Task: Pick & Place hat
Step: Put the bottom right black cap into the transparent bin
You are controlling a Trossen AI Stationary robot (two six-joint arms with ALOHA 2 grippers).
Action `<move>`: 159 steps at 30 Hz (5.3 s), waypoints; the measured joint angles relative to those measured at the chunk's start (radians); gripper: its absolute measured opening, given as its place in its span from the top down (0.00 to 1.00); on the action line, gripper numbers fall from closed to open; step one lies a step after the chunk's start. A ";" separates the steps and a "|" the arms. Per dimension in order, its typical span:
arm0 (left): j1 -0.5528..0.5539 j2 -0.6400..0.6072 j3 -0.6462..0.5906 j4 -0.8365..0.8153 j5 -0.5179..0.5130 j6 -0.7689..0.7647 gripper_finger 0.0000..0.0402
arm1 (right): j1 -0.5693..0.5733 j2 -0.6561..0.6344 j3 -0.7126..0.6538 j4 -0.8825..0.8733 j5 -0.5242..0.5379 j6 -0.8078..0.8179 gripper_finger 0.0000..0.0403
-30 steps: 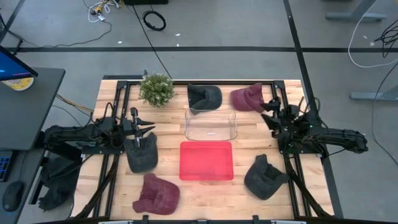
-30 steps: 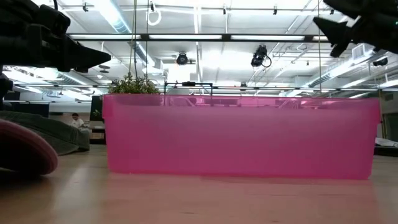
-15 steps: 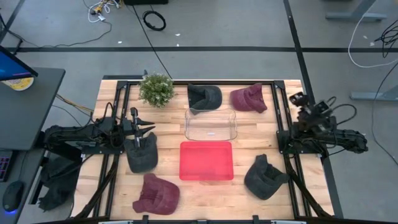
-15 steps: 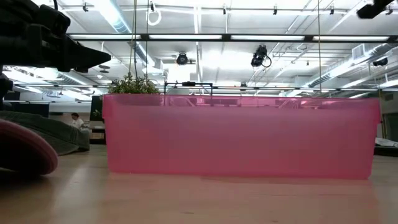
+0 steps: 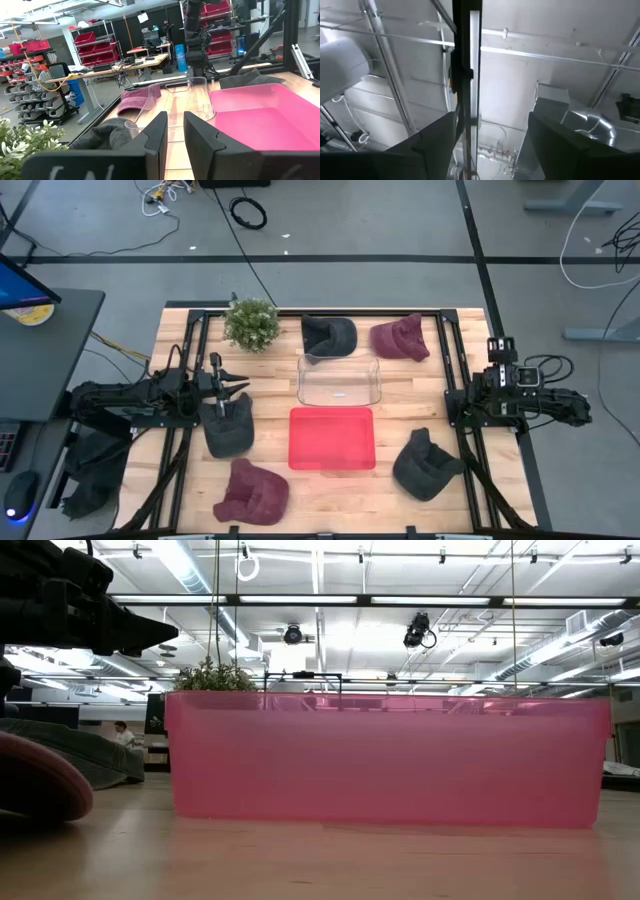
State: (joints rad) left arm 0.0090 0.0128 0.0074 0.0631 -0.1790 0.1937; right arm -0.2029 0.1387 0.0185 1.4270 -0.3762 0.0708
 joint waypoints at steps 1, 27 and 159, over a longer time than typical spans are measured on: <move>0.000 0.000 0.000 0.000 0.000 0.000 0.83 | 0.000 0.000 0.000 -0.011 0.009 -0.003 0.37; 0.000 0.000 0.000 0.000 0.000 0.000 0.83 | 0.000 0.172 0.814 -1.601 0.049 0.062 0.37; 0.000 0.000 0.000 0.000 0.000 0.000 0.83 | 1.028 1.318 1.493 -2.877 0.580 1.291 0.37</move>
State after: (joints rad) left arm 0.0092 0.0130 0.0072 0.0631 -0.1791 0.1937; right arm 0.8254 1.4571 1.5116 -1.4498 0.2040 1.3616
